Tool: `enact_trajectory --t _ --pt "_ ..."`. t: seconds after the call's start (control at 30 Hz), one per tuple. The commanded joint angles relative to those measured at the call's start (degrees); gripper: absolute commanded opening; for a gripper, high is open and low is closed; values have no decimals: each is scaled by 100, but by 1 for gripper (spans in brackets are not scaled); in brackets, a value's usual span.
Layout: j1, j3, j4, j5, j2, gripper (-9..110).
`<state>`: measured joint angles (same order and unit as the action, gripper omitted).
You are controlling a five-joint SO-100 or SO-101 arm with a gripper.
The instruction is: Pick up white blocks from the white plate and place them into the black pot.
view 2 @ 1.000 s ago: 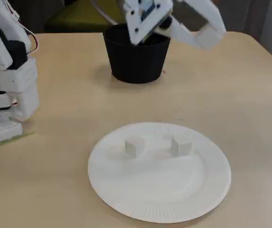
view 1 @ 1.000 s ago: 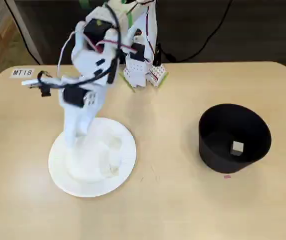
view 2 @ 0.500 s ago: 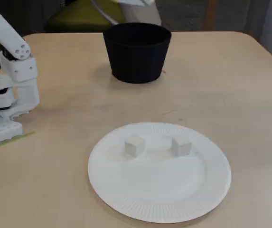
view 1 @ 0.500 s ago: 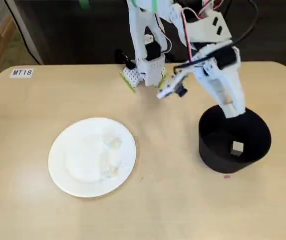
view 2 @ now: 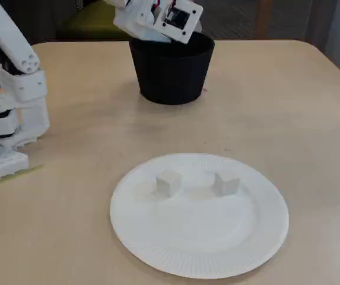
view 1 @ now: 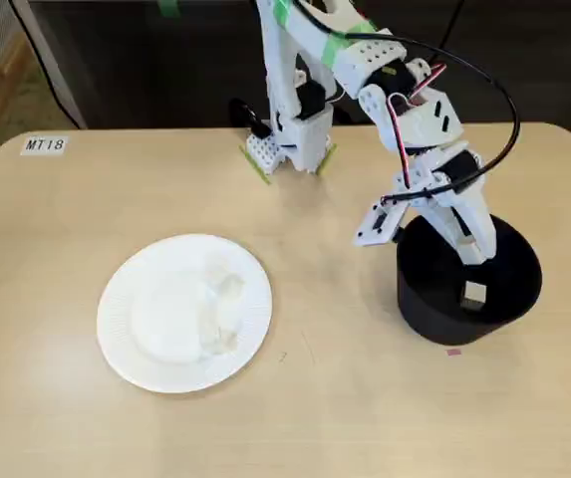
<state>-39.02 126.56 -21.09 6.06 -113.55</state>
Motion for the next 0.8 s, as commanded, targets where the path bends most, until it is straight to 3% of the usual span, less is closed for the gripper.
enact_trajectory --t 0.0,0.13,0.17,0.23,0.3,0.57,0.77 --pt "88 -62 70 176 -44 24" --pt "290 -62 -141 255 -281 26" --pt "360 -62 -193 237 -369 23" --pt "606 -123 -483 149 -659 5" --pt "1037 -308 -1134 229 -1028 -2" --pt "3797 -571 -3375 888 -2109 -2" --pt "4614 -563 -3577 1863 -1564 -2"
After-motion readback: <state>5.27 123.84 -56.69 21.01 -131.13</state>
